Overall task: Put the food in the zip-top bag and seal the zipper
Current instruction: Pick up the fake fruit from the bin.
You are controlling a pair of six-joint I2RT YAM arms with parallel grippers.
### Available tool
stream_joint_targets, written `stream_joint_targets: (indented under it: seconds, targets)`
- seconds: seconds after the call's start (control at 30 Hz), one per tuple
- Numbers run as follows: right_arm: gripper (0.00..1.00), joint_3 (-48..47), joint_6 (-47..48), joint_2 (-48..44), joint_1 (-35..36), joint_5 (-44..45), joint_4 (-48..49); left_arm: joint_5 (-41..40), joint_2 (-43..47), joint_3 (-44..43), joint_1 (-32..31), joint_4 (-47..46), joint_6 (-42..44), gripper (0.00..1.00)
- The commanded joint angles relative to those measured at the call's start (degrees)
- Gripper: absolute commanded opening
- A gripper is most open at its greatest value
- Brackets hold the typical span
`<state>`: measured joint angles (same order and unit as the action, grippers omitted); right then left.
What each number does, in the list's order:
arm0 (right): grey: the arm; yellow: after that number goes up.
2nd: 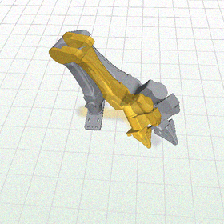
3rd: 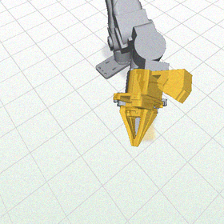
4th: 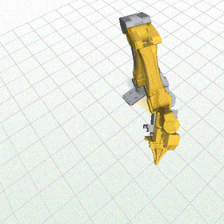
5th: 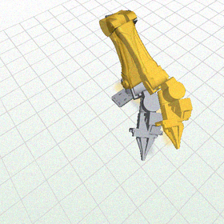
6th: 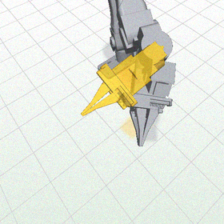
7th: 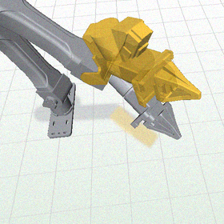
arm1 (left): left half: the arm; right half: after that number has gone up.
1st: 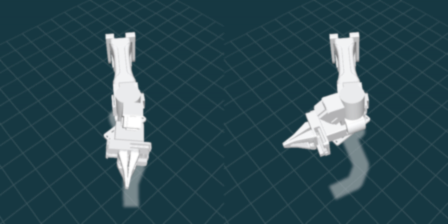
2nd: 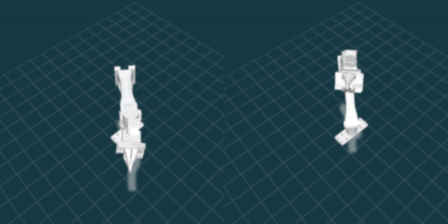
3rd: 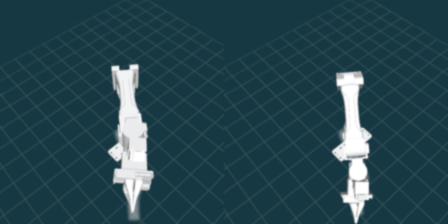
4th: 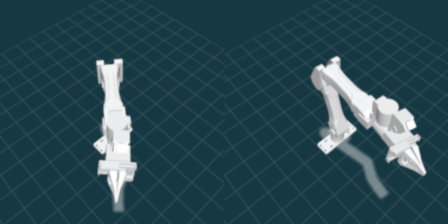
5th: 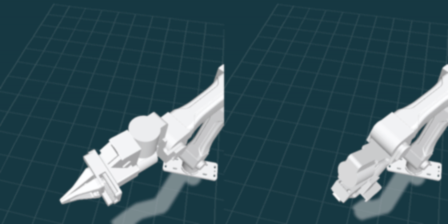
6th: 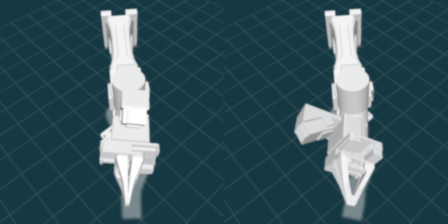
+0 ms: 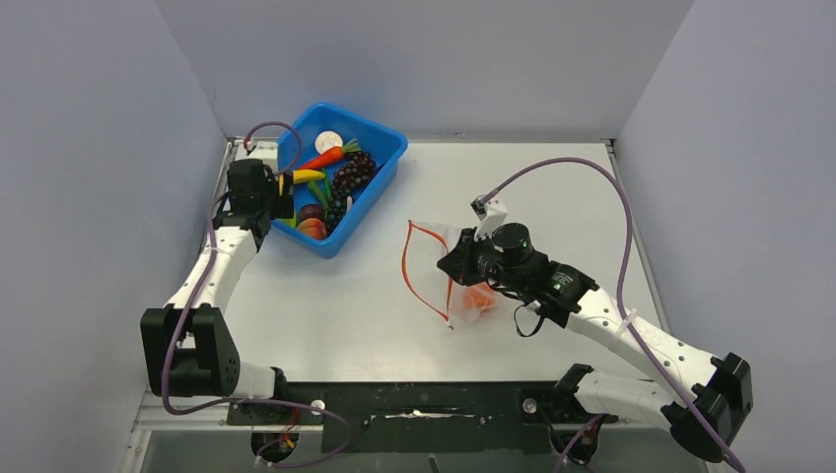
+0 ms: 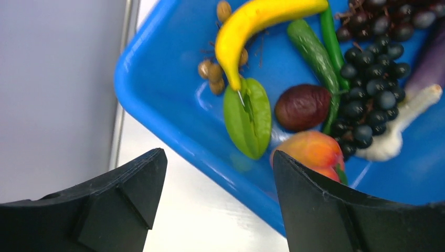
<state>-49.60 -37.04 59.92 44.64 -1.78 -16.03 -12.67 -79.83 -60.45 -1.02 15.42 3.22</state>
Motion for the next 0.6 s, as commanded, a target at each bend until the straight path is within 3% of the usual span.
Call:
stream_joint_targets:
  seconds: [0.0, 0.57]
  targets:
    - [0.0, -2.8, 1.9, -0.8, -0.6, -1.0, 2.5, 2.8, -1.8, -0.5, 2.6, -14.5, 7.9, 0.73]
    - [0.0, -5.6, 3.0, -0.3, -1.9, 2.4, 0.4, 10.7, -18.2, -10.1, 5.4, -16.9, 11.1, 0.63]
